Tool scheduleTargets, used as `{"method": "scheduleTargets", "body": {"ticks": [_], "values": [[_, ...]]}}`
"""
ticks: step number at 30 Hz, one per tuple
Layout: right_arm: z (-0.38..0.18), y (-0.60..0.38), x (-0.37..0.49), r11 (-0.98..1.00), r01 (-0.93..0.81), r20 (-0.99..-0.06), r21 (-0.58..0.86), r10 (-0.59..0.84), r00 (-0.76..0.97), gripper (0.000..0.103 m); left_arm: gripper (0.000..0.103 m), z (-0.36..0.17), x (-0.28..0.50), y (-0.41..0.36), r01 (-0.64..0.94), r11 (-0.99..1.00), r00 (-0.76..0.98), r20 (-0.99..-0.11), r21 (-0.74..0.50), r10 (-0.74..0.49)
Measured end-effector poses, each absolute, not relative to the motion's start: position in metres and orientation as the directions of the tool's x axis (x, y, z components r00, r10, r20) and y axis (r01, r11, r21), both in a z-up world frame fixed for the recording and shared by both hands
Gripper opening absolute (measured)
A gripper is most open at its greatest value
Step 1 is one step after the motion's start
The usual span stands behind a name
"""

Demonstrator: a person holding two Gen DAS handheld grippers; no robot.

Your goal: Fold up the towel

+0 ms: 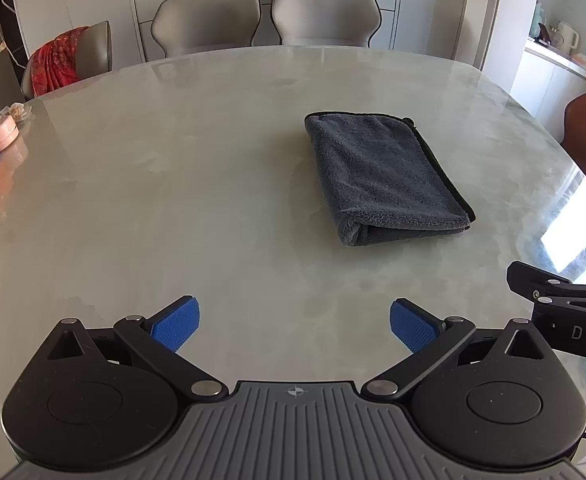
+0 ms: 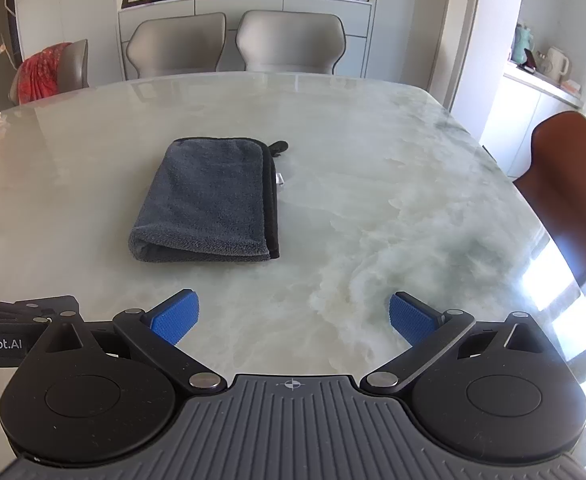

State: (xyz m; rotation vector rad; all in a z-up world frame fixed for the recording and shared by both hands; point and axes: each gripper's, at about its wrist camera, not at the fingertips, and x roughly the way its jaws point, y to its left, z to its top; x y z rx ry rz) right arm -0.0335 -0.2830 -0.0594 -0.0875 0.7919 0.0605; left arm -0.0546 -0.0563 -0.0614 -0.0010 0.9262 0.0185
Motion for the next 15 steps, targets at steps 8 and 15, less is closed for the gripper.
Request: {"method": "scheduleTargets", "body": {"ticks": [8,15], "values": [[-0.0604,-0.279,-0.033,0.993,-0.098,-0.717,-0.069,0.019,0.697,0.103,0.103,-0.0634,-0.0541,-0.0492,-0.03,1.0,0.592,-0.806,-0.002,0.016],[-0.0601,-0.2793,-0.0324,0.994,-0.085,-0.719,-0.073,0.007,0.695,0.103,0.103,-0.0626,-0.054,-0.0471,-0.032,0.999,0.597,-0.802,-0.001,0.019]]}}
